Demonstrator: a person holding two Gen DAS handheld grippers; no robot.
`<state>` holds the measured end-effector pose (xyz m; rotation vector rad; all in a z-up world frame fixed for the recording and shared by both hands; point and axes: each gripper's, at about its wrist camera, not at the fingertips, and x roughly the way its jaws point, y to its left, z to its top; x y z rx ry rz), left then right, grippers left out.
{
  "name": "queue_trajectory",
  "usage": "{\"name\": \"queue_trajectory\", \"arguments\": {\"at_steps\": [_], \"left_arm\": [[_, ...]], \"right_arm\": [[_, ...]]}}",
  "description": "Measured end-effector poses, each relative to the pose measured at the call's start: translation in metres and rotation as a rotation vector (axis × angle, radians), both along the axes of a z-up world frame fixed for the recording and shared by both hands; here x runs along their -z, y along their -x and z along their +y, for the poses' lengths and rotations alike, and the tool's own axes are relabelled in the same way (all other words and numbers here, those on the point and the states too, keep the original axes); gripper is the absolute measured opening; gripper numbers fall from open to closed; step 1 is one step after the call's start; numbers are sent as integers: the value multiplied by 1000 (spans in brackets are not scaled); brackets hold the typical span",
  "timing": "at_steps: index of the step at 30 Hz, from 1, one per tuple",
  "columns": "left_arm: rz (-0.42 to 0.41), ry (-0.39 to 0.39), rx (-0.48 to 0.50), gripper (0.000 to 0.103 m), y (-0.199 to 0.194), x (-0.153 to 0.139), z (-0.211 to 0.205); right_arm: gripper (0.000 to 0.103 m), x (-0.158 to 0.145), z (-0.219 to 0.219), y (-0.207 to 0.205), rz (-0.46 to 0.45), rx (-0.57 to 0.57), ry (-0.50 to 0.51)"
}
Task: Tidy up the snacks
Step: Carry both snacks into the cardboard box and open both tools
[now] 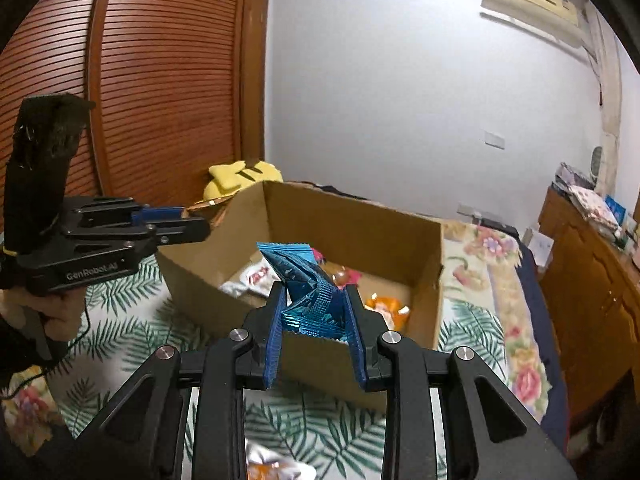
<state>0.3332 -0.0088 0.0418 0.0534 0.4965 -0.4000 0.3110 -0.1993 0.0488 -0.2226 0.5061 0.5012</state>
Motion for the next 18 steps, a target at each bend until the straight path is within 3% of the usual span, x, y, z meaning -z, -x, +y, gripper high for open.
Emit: {"name": "queue_trajectory", "arguments": {"at_steps": [7, 18], "left_arm": [[2, -4, -27, 16, -26, 8, 2], [73, -8, -73, 17, -54, 43, 9]], "right_arm": [[28, -1, 14, -22, 5, -3, -6], [28, 26, 28, -59, 66, 2, 1]]}}
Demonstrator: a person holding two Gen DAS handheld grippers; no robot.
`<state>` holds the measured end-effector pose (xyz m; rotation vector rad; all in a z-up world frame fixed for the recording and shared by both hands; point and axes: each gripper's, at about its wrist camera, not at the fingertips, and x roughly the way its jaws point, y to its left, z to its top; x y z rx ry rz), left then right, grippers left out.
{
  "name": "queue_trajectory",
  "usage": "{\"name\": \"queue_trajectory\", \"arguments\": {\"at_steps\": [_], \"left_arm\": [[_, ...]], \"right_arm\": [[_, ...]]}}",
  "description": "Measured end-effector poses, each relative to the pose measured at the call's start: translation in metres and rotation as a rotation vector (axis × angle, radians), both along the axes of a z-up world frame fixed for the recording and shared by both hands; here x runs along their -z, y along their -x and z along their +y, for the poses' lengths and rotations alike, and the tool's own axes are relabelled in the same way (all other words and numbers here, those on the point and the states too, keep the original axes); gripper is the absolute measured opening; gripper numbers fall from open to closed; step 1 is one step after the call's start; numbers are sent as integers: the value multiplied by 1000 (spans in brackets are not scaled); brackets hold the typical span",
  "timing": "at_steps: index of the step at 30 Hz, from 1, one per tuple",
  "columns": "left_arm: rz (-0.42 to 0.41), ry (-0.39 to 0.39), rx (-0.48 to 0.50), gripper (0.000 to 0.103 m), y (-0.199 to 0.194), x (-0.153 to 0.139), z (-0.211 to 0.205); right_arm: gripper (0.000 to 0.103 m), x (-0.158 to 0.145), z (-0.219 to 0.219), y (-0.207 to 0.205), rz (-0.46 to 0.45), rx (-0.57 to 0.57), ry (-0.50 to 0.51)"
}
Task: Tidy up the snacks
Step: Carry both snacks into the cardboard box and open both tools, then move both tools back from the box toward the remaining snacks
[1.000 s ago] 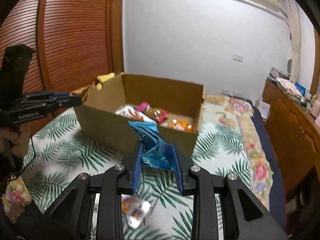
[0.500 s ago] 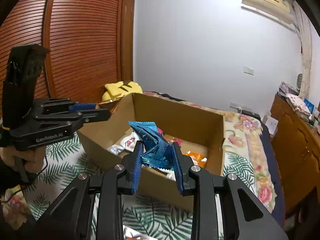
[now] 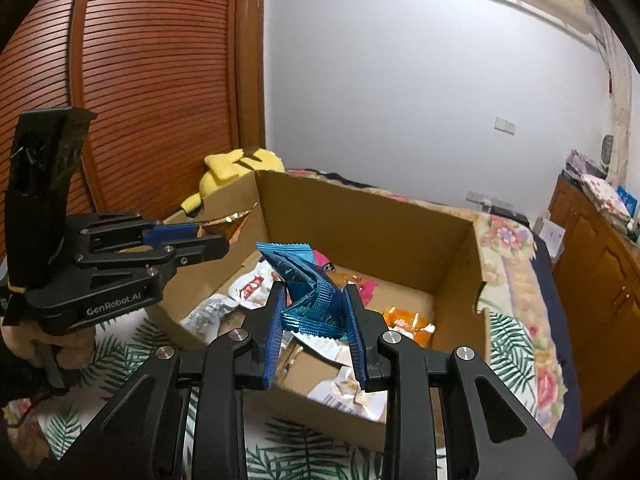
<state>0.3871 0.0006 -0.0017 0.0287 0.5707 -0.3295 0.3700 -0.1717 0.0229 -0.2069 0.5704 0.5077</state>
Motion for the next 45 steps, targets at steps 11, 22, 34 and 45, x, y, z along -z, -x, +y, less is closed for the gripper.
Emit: {"name": "queue_trajectory", "arguments": {"at_steps": [11, 22, 34, 45], "left_arm": [[27, 4, -15, 18, -14, 15, 1], [33, -8, -11, 21, -16, 17, -4], [32, 0, -19, 33, -2, 7, -3], [2, -27, 7, 40, 59, -14, -6]], "right_arm": [[28, 19, 7, -31, 69, 1, -24], [29, 24, 8, -36, 86, -2, -38], [35, 15, 3, -25, 75, 1, -65], [46, 0, -28, 58, 45, 15, -87]]}}
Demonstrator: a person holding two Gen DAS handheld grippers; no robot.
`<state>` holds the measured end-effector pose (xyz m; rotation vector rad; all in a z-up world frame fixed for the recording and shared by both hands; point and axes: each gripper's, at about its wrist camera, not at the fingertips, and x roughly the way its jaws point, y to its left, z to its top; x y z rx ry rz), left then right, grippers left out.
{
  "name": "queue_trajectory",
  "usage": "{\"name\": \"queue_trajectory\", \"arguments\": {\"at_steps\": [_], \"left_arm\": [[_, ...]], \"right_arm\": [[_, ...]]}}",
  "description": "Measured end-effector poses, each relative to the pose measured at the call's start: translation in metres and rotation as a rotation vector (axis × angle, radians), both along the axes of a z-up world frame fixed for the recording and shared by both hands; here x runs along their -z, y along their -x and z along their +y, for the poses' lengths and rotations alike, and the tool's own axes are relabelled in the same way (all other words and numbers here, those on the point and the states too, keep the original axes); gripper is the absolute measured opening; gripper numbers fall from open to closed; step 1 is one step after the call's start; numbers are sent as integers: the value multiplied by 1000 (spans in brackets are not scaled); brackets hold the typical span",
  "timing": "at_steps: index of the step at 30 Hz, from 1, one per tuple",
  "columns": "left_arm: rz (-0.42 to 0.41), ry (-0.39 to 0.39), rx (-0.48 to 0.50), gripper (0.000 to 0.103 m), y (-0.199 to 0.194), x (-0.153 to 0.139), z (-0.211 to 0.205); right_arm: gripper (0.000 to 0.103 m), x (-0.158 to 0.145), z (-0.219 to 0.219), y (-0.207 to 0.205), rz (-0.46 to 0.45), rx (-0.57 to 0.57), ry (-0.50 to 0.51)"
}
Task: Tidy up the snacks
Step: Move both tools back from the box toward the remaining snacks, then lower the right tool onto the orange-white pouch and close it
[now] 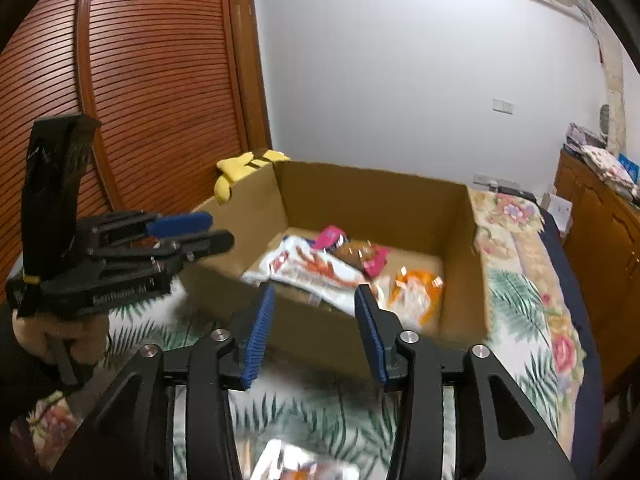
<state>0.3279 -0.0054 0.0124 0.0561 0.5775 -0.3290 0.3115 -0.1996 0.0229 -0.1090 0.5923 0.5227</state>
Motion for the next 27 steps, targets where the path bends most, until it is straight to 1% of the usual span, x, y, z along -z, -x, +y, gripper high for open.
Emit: {"name": "queue_trajectory", "arguments": {"at_steps": [1, 2, 6, 12, 20, 23, 27], "left_arm": [[0, 4, 3, 40, 7, 0, 0], [3, 7, 5, 40, 13, 0, 0], [24, 8, 19, 41, 36, 6, -5], [51, 6, 35, 43, 61, 18, -13], [77, 0, 28, 43, 91, 37, -16], [87, 0, 26, 43, 96, 40, -15], [77, -5, 18, 43, 104, 38, -11]], "right_arm": [[49, 3, -4, 7, 7, 7, -2], [51, 7, -9, 14, 20, 16, -7], [52, 31, -26, 43, 83, 59, -24], [52, 60, -40, 72, 158, 94, -50], [52, 81, -36, 97, 233, 85, -91], [52, 88, -31, 104, 251, 82, -94], [52, 99, -29, 105, 288, 85, -117]]}}
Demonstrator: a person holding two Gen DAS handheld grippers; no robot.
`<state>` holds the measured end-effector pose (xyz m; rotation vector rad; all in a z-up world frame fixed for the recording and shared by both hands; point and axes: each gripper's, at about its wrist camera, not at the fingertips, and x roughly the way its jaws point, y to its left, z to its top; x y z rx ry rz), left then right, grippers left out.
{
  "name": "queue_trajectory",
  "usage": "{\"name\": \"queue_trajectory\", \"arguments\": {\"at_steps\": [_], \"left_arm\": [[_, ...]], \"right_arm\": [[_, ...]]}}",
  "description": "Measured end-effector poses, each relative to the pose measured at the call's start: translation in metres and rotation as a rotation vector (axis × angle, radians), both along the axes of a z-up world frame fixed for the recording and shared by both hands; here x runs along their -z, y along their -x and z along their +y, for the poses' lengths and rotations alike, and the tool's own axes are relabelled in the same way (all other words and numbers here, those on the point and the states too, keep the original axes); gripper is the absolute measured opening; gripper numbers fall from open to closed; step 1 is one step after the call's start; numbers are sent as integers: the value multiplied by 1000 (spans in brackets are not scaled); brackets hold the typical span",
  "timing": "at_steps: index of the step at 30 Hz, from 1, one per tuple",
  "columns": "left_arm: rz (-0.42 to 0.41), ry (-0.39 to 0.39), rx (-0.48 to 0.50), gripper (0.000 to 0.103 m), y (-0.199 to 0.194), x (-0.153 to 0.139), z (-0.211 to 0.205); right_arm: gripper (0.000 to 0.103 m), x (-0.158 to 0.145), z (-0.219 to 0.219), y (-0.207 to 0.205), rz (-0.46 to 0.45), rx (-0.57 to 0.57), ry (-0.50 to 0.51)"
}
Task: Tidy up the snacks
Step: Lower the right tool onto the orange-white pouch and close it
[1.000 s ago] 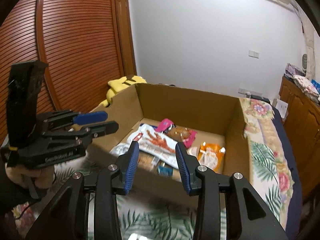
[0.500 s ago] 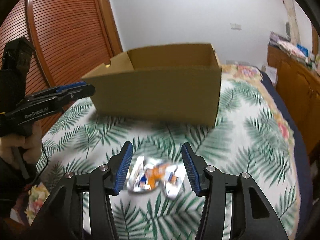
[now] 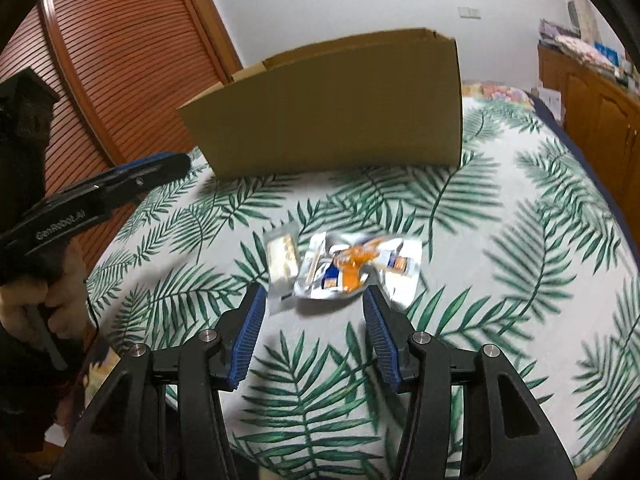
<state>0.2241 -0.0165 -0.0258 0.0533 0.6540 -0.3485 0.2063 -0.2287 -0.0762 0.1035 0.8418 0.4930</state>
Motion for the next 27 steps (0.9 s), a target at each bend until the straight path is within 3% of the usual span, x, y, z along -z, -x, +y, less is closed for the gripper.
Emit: {"name": "queue_trajectory", "arguments": {"at_steps": [14, 27], "left_arm": [[50, 36, -8, 44, 3, 16, 1], [80, 26, 10, 44, 1, 26, -10]], "right_arm": [[53, 12, -6, -30, 64, 65, -31], [58, 10, -4, -71, 61, 116, 86]]}}
